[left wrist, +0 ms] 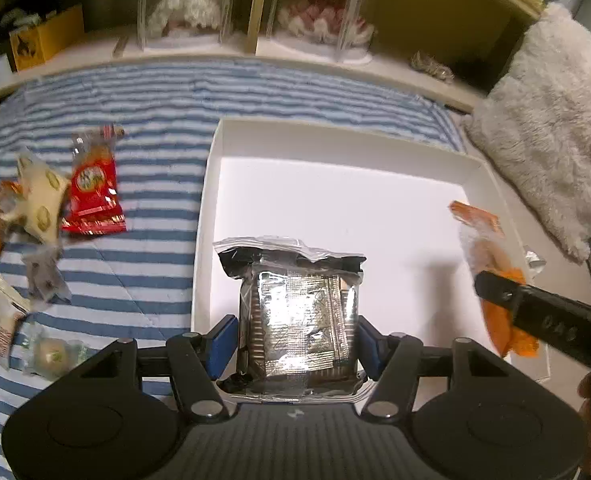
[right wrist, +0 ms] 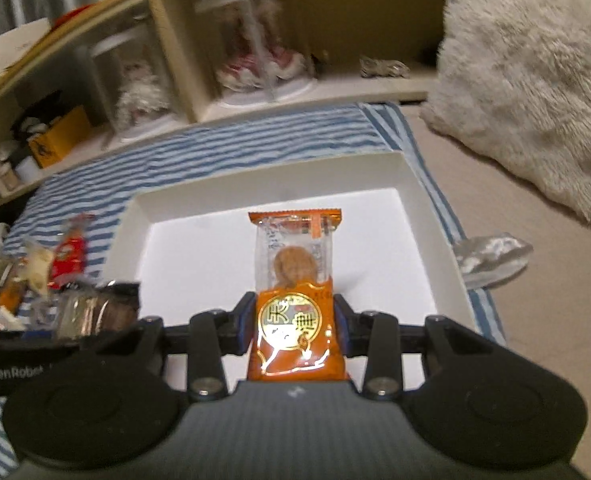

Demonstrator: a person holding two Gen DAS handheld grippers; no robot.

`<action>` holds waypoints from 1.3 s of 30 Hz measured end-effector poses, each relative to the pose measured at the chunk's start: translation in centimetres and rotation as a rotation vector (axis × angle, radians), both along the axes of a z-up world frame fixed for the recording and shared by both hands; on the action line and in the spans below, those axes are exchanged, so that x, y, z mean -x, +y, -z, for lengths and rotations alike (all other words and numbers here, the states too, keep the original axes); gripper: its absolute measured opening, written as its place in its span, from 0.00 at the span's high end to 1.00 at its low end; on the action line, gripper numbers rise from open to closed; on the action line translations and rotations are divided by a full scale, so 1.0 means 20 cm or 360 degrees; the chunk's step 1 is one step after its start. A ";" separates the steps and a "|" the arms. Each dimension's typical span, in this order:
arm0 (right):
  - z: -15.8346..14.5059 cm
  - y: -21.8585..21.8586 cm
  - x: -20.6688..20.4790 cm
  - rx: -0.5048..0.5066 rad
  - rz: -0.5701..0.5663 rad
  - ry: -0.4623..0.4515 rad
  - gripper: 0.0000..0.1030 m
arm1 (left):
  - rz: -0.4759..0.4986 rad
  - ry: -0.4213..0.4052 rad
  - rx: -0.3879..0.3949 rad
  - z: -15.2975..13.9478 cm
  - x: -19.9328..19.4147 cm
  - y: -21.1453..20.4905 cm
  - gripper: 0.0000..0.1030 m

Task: Organize snacks
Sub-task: 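Carry the silver cake and orange packet into the white tray and release both, then open and lift both tools away from the white tray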

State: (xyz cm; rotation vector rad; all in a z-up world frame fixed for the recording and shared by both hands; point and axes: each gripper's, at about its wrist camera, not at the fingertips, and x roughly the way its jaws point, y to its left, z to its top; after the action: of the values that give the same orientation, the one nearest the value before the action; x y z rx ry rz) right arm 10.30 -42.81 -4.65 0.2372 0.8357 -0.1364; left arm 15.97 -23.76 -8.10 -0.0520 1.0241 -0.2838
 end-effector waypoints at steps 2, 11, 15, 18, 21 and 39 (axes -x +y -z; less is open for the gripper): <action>0.03 -0.05 -0.03 -0.0012 0.0038 0.0032 0.56 | -0.0014 0.0029 0.0004 0.03 -0.03 0.00 0.39; 0.18 -0.20 -0.15 -0.0041 0.0184 0.0160 0.56 | -0.0032 0.0071 0.0024 0.09 -0.13 -0.01 0.39; 0.22 -0.20 -0.19 -0.0022 0.0187 0.0190 0.56 | -0.0037 0.0070 0.0011 0.11 -0.16 -0.01 0.39; 0.23 -0.20 -0.21 -0.0016 0.0182 0.0178 0.55 | -0.0021 0.0054 0.0010 0.11 -0.18 -0.01 0.30; 0.24 -0.21 -0.23 -0.0019 0.0183 0.0163 0.55 | 0.0000 -0.0005 0.0010 0.07 -0.19 -0.02 0.17; 0.18 -0.16 -0.18 0.0195 0.0159 0.0190 0.23 | 0.0133 -0.0056 -0.0102 0.02 -0.04 -0.01 0.00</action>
State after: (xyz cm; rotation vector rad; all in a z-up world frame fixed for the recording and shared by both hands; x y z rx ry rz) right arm 13.86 -45.91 -8.32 0.1564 0.9310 -0.2966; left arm 16.81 -24.01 -8.53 0.0536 1.0008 -0.3266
